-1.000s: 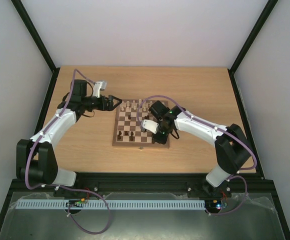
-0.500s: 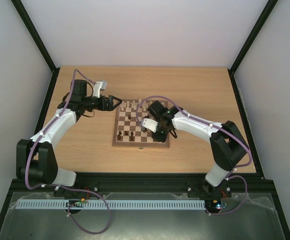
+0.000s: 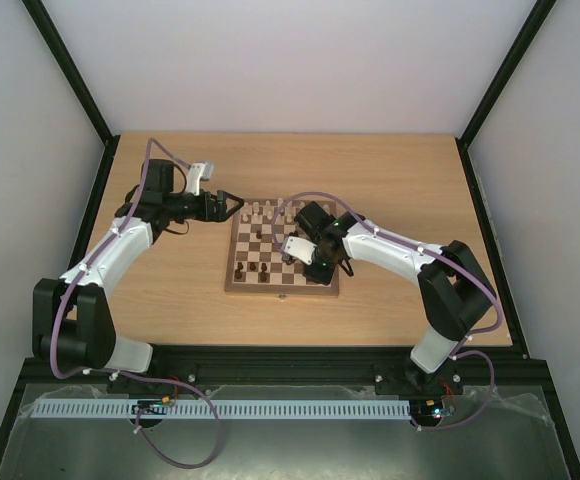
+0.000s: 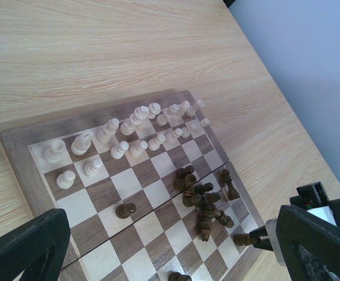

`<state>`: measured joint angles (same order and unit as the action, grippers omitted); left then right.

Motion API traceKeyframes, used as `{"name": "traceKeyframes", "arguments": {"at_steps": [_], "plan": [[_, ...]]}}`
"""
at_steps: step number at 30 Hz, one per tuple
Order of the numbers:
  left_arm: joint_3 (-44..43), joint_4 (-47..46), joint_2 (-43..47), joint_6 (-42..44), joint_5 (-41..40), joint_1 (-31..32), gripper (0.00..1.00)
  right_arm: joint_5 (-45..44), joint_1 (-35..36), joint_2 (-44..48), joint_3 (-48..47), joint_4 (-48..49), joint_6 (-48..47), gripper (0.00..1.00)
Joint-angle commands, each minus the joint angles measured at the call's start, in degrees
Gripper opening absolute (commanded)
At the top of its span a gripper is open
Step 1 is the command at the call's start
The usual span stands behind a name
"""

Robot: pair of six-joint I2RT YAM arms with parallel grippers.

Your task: Set up the chess pieces on the board

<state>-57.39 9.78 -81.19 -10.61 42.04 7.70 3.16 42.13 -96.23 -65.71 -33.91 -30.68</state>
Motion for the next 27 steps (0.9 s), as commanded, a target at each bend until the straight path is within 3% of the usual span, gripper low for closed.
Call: {"name": "traceKeyframes", "arguments": {"at_steps": [1, 27], "plan": [[0.09, -0.18, 0.4, 0.68, 1.36, -0.15, 0.99, 1.15, 0.06, -0.94, 0.33, -2.49, -0.61, 0.08], [1.09, -0.99, 0.3, 0.33, 1.92, -0.15, 0.99, -0.34, 0.06, 1.31, 3.15, -3.28, -1.52, 0.1]]}}
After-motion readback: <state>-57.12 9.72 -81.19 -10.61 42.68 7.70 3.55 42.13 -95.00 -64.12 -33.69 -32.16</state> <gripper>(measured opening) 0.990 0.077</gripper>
